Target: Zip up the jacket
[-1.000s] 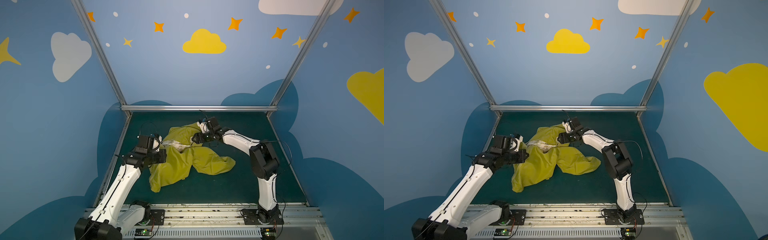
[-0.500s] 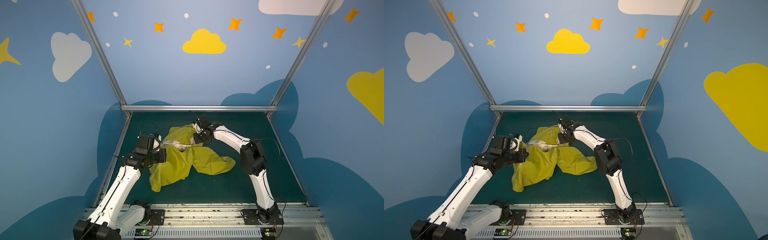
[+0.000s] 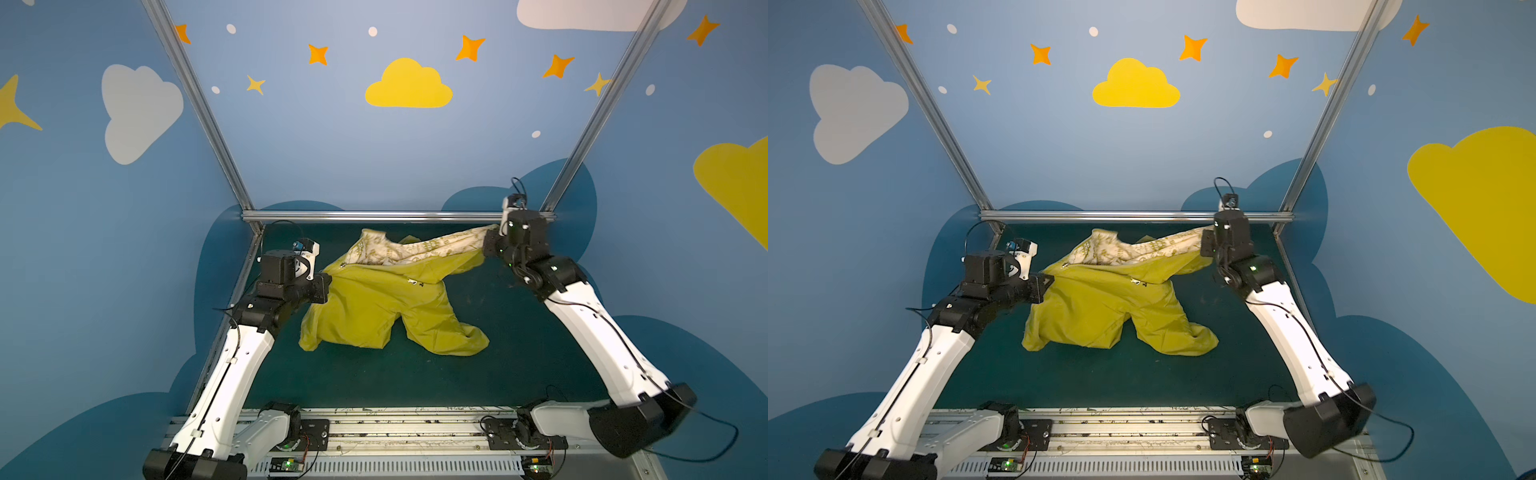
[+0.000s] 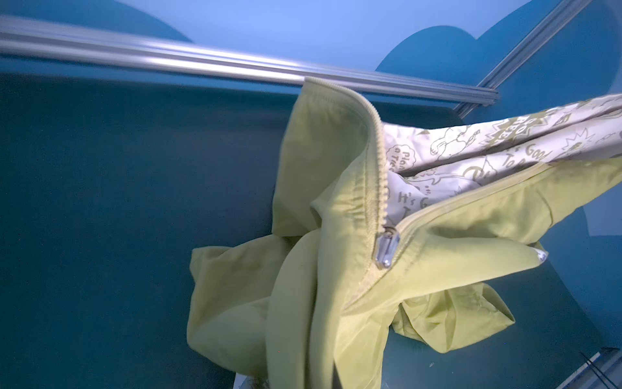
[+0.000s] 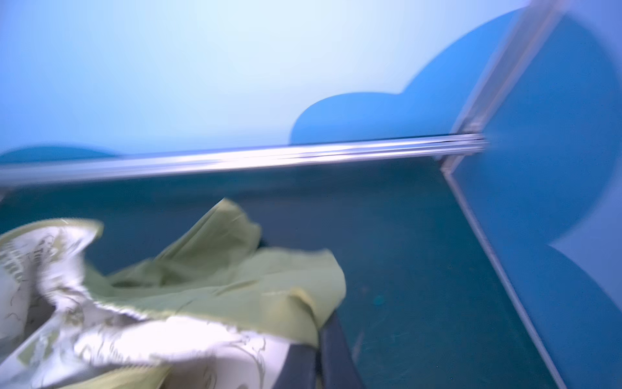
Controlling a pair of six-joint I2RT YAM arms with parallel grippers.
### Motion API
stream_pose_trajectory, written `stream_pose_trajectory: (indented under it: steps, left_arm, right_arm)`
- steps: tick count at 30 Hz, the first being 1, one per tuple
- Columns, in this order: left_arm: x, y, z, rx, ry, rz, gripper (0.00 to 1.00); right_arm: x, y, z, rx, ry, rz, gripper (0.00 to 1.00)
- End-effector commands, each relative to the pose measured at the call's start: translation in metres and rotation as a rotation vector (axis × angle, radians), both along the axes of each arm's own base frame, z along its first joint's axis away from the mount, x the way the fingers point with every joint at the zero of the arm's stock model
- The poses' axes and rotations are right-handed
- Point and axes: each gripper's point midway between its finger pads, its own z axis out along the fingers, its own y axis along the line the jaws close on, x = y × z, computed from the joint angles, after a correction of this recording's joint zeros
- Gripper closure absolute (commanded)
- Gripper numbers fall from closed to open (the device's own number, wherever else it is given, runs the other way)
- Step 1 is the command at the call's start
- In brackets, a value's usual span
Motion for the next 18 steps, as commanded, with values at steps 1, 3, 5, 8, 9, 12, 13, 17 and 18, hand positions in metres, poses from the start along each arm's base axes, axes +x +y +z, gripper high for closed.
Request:
stream_pose_trajectory:
  steps: [1, 3, 5, 8, 9, 12, 13, 17, 18]
  left_arm:
    - [-0.005, -0.020, -0.019, 0.007, -0.046, -0.101, 0.97]
    - [-0.012, -0.037, -0.050, 0.026, -0.012, -0.147, 0.97]
    - [-0.018, -0.042, -0.085, 0.082, 0.043, -0.158, 0.97]
    - [-0.026, -0.042, -0.111, 0.093, 0.104, -0.147, 0.97]
    - [-0.028, -0.046, -0.112, 0.076, 0.101, -0.160, 0.97]
    - [-0.033, -0.055, -0.106, 0.036, 0.064, -0.206, 0.96]
    - [-0.037, -0.061, -0.104, 0.018, 0.061, -0.237, 0.96]
    - [-0.046, -0.073, -0.103, 0.002, 0.058, -0.292, 0.91]
    - [-0.048, -0.076, -0.106, -0.003, 0.071, -0.298, 0.90]
  right_arm:
    - [0.018, -0.029, -0.055, -0.012, 0.092, -0.109, 1.00]
    - [0.031, -0.053, -0.094, -0.013, 0.195, -0.185, 1.00]
    - [0.036, -0.078, -0.130, -0.001, 0.328, -0.264, 1.00]
    - [0.027, -0.086, -0.142, 0.047, 0.462, -0.316, 0.78]
    - [0.025, -0.081, -0.142, 0.071, 0.482, -0.298, 0.66]
    - [0.017, -0.038, -0.130, 0.216, 0.520, -0.135, 0.48]
    - [0.012, -0.018, -0.126, 0.235, 0.516, -0.052, 0.46]
    - [-0.014, 0.092, -0.118, 0.231, 0.412, 0.426, 0.42]
    - [-0.026, 0.130, -0.117, 0.267, 0.367, 0.605, 0.42]
